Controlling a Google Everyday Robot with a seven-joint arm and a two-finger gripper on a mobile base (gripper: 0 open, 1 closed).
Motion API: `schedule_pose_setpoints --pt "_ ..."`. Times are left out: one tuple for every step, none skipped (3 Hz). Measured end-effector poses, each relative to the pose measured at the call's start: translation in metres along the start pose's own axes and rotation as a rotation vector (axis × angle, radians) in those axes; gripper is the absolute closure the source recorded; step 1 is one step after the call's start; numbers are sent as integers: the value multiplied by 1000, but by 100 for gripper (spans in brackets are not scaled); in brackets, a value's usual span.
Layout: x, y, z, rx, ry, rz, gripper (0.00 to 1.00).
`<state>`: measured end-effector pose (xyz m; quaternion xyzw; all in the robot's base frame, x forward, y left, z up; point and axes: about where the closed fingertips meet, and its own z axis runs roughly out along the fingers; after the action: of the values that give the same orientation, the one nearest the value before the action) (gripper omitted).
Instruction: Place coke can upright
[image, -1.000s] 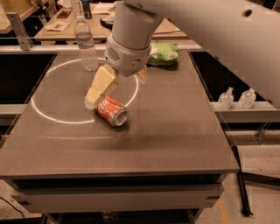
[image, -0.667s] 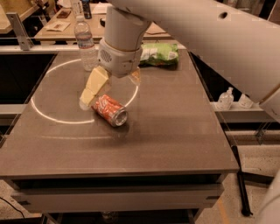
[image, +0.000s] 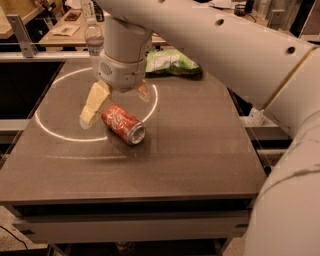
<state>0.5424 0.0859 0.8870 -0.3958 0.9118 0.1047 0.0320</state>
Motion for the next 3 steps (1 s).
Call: schedule_pose_setpoints --pt "-8 10 10 6 19 -35 0" --pt "-15 17 19 20 37 -77 0" --pt "-17 19 33 21 64 -95 0"
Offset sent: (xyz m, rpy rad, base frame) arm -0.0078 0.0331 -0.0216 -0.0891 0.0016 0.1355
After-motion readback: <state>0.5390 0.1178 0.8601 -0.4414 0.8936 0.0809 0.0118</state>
